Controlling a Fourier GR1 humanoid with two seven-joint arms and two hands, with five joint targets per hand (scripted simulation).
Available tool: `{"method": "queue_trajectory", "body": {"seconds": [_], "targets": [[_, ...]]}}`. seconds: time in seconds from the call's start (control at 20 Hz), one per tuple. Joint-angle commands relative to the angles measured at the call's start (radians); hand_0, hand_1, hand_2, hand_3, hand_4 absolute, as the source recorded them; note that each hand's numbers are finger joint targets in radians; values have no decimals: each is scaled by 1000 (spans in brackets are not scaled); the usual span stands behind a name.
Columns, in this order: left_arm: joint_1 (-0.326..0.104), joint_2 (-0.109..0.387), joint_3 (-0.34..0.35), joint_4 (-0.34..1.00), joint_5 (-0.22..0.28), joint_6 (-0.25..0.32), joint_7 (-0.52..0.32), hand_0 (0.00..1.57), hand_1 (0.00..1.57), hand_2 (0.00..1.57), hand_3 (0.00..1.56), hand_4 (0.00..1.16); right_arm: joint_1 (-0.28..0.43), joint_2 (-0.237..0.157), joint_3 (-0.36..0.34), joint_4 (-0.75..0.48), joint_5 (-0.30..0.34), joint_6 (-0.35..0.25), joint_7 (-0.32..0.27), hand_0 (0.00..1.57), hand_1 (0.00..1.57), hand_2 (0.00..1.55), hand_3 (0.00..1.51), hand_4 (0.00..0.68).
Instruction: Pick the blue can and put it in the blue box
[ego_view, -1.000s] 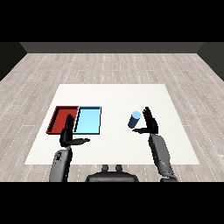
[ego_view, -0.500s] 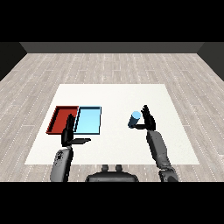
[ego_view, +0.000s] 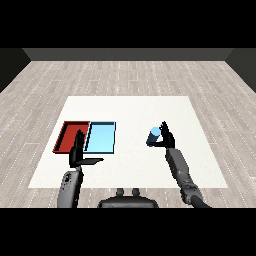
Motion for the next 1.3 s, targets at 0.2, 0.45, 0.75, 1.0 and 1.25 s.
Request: {"method": "queue_trajectory", "body": {"seconds": [0.2,0.45,0.75,1.0,1.25], "targets": [[39,4,0,-77,4,1,28,0,0,0,0,0,-30,5,-15,59,-28,-16,-8,0,0,0,0,0],[-16,-32,-32,2,-44,42,5,0,0,0,0,0,-136,-12,-33,195,-25,18,-56,0,0,0,0,0],[-60,4,27,72,1,5,-21,0,0,0,0,0,-178,22,-39,274,-25,-12,-101,0,0,0,0,0],[-28,36,45,-10,43,-36,34,0,0,0,0,0,-164,36,-13,279,-9,-26,-83,0,0,0,0,0],[-41,-14,-12,-39,4,8,68,0,0,0,0,0,-108,25,-24,195,-39,-48,-70,0,0,0,0,0]]}}
